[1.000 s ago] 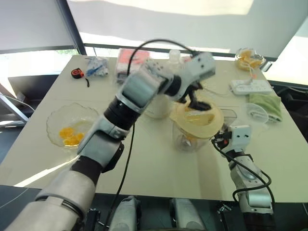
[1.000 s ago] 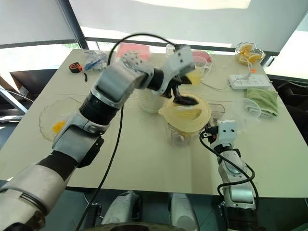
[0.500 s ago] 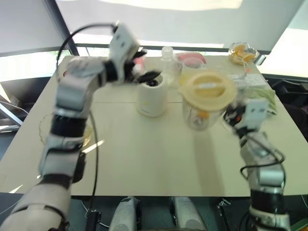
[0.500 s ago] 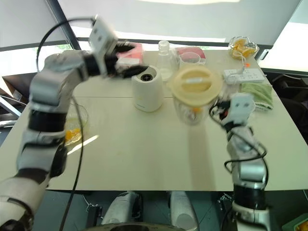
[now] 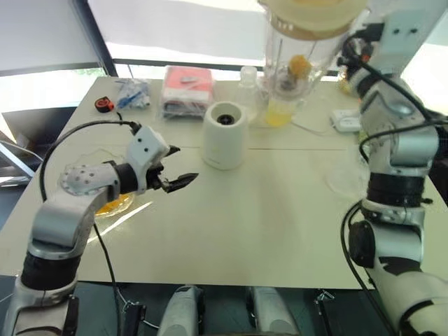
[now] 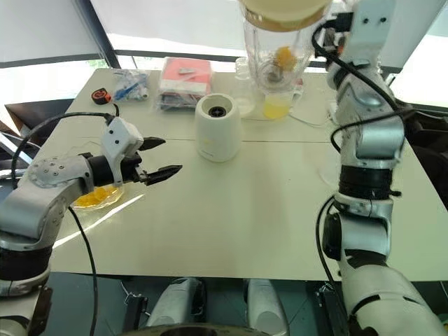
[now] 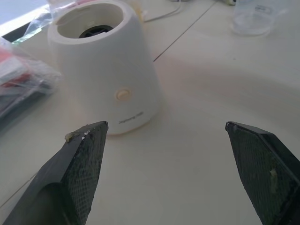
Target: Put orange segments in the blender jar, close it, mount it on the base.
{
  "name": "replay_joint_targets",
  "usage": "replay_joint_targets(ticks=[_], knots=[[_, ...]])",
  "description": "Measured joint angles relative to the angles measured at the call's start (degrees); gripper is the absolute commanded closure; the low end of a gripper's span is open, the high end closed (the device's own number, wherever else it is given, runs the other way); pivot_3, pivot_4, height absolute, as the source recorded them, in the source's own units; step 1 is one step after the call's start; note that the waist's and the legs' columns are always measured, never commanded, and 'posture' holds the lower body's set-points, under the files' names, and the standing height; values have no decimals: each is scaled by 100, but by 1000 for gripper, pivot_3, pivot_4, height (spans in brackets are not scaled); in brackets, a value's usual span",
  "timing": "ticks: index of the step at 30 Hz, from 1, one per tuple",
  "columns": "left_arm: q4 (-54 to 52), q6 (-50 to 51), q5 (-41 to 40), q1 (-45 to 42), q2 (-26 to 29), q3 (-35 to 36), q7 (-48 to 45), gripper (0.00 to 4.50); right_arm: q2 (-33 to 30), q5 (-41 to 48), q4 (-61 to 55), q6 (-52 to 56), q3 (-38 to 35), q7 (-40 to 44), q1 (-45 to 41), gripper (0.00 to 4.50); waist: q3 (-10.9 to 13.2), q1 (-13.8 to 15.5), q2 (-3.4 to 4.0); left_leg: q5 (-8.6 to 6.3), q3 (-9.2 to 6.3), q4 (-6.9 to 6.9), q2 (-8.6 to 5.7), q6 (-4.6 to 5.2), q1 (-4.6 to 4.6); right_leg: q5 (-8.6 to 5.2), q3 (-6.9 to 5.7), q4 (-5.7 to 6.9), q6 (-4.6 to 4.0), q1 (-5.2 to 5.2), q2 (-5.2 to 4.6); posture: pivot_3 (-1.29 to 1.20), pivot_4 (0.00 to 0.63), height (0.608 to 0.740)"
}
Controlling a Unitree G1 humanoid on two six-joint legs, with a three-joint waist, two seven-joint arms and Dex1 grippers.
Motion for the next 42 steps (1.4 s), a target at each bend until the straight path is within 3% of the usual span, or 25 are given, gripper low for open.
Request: replay_joint_targets(ticks=[8,16,42], knots=[[-147,97,160,459,12,267,753,308,827,64,1603,-339,139,203,-826,3556,2,-8,4,0,1,-14,4,-1,-3,2,-2,4,-3,-14,0,0,150,740],[-346,196,129,729,-27,352,1122,308,1369,69,2267,-696,337,245,-1153,3556,1,13,1,26,3,-74,-7,-49,-4,4,-6,-10,-6,-33,-20,0,150,740],[-277,98,92,612,-29,322,1208,308,1282,-293,2912,-1112,644,539,-887,3556,1,-125,1,42,-1,-88,-4,-74,-7,7,-7,1,-8,-50,-10,0,150,740]])
